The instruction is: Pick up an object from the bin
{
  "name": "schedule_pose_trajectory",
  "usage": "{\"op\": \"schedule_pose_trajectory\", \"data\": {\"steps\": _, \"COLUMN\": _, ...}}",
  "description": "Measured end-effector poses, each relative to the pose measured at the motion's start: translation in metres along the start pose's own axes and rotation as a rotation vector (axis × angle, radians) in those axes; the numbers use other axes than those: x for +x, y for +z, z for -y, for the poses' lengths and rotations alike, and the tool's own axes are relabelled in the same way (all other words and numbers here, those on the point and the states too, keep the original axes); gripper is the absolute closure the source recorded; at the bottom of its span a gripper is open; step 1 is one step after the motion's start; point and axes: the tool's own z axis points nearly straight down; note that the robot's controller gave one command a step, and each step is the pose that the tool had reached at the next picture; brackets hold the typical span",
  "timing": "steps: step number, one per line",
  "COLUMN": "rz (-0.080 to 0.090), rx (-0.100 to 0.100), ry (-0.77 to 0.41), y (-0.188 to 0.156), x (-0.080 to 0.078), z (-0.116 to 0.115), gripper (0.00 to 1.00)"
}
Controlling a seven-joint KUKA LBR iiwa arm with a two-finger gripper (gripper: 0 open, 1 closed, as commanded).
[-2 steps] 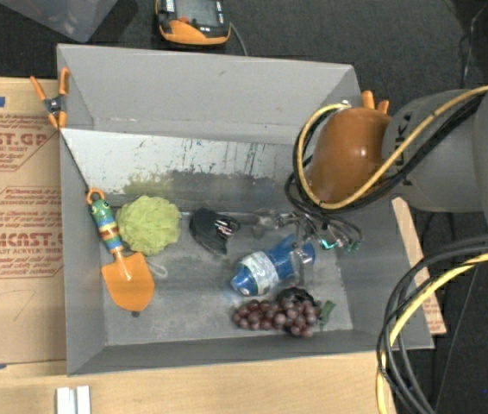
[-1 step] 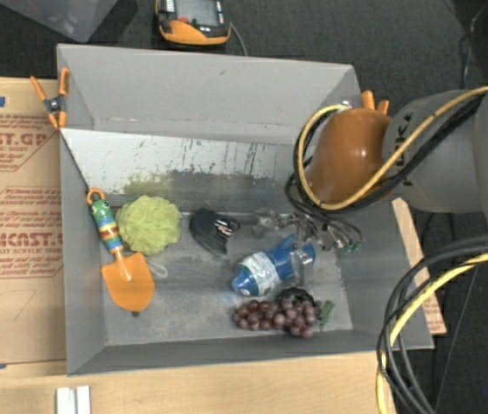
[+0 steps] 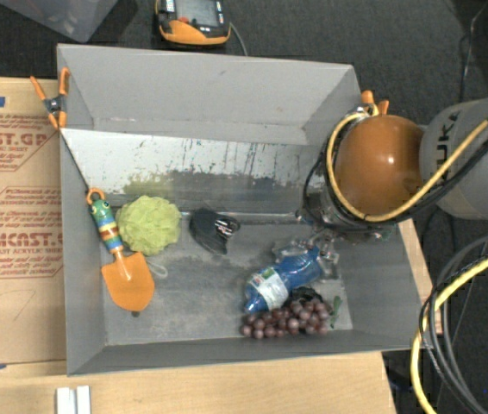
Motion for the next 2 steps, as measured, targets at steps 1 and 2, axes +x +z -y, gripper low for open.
{"op": "schedule_pose_trajectory", "data": {"steps": 1, "rz": 0.000, "rx": 0.000, "ry": 0.000, "y": 0.000, "x": 0.000, "z": 0.000, "gripper": 1.00}}
{"op": "schedule_pose_trajectory", "data": {"steps": 2, "rz": 0.003, "rx": 0.001, "ry": 0.001, "y": -0.019, "x": -0.007, "z": 0.002, "gripper": 1.00}}
